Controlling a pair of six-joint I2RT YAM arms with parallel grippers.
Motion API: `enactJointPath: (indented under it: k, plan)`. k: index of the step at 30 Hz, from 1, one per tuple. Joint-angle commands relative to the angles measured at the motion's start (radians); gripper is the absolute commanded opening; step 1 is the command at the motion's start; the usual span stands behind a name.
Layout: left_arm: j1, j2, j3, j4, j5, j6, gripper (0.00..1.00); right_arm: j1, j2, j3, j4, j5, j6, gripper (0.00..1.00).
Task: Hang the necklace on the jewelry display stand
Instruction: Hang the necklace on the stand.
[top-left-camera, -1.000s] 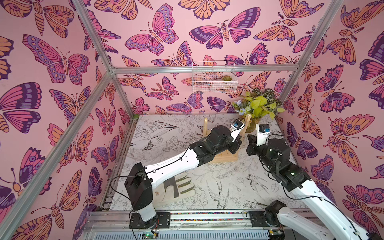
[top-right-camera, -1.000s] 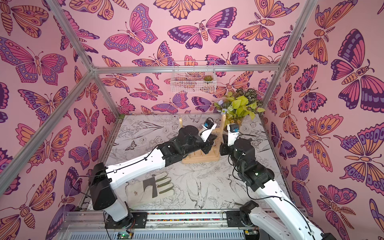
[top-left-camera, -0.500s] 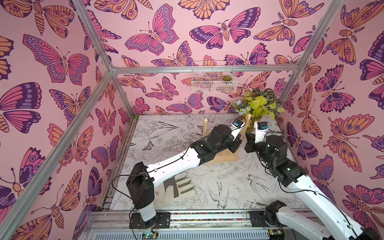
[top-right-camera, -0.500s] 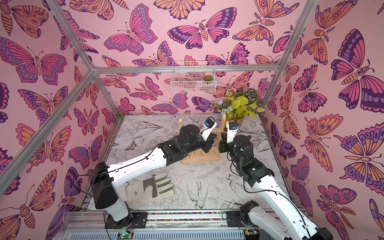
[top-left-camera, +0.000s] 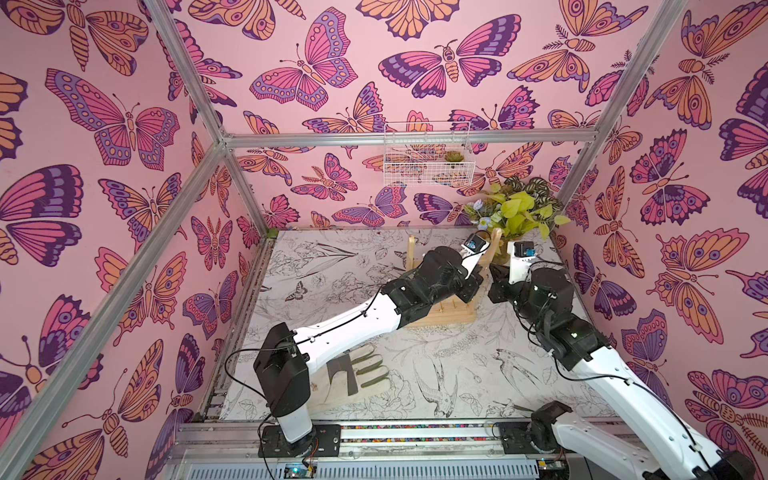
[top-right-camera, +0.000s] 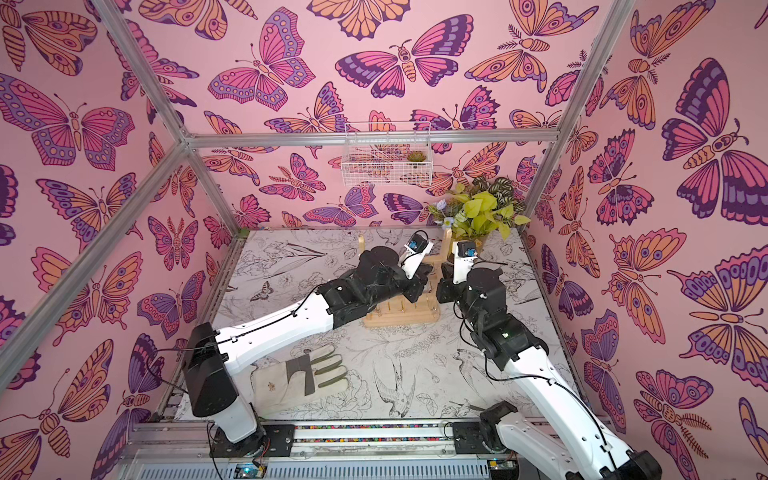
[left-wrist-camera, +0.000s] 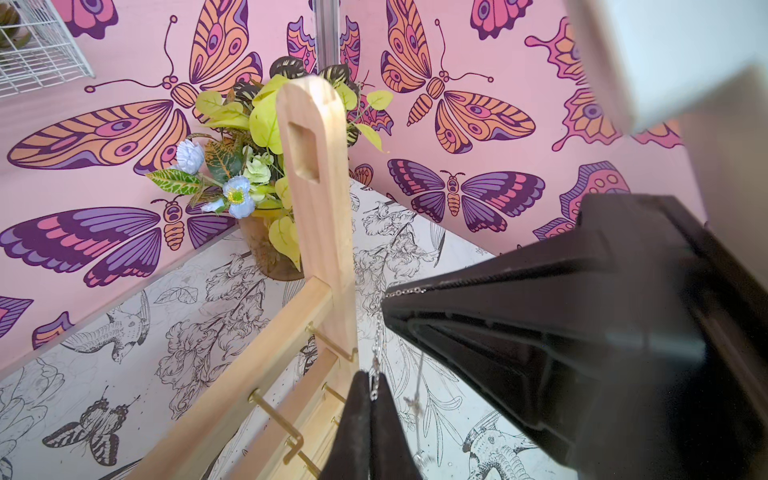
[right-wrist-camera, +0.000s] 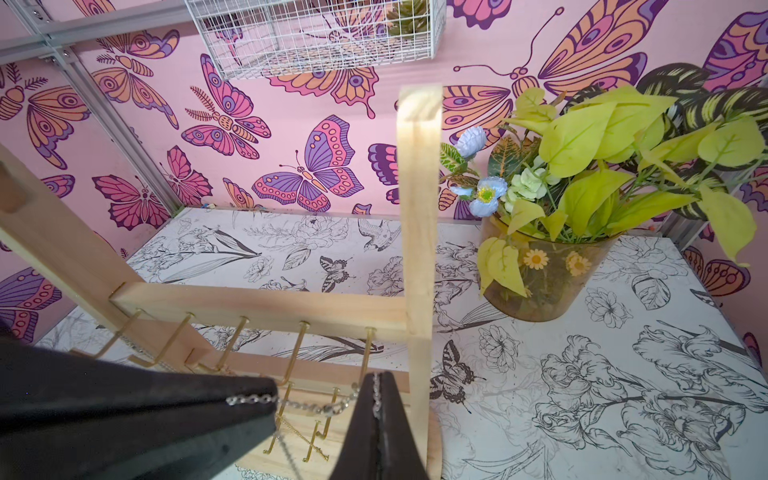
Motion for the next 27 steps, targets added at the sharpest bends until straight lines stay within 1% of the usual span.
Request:
enactJointPath:
  k: [1, 10, 27]
  plan:
    - [0.006, -0.009, 0.007, -0.008, 0.01, 0.003, 0.0, -0.005, -0.01, 0.01, 0.008, -0.014, 0.011, 0.0]
    - [0.007, 0.002, 0.007, -0.012, -0.016, 0.006, 0.0, -0.007, 0.034, 0.0, 0.039, -0.01, 0.014, 0.0]
    - [0.034, 0.028, 0.02, -0.025, -0.021, -0.003, 0.0, -0.02, 0.08, 0.001, 0.07, -0.012, 0.017, 0.0]
